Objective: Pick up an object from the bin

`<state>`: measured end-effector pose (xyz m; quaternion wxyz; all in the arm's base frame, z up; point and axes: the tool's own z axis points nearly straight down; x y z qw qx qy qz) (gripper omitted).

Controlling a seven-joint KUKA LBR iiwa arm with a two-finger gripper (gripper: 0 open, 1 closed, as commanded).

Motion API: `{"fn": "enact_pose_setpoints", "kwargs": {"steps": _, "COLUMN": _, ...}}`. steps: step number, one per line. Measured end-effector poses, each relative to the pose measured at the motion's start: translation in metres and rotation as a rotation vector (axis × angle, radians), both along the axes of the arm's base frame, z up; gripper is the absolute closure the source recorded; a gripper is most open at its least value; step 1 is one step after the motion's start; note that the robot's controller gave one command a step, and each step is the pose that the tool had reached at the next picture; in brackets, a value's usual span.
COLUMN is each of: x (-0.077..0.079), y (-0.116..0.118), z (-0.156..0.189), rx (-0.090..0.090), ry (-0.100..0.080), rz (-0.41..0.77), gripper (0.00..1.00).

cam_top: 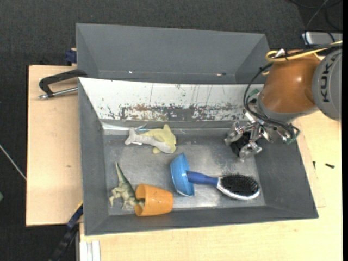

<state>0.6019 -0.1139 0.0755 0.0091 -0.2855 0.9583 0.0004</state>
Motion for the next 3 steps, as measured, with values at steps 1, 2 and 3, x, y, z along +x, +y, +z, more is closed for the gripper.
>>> {"fn": "enact_pose_setpoints", "kwargs": {"steps": 1, "x": -0.026, "y": -0.005, "z": 0.191, "rx": -0.009, "ry": 0.001, "rz": 0.072, "gripper": 1.0}}
{"fn": "enact_pose_setpoints", "kwargs": {"steps": 2, "x": -0.027, "y": -0.004, "z": 0.186, "rx": -0.006, "ry": 0.01, "rz": 0.072, "gripper": 0.0}}
{"fn": "enact_pose_setpoints", "kwargs": {"steps": 3, "x": -0.076, "y": 0.012, "z": 0.062, "rx": -0.002, "ry": 0.025, "rz": 0.037, "gripper": 0.0}}
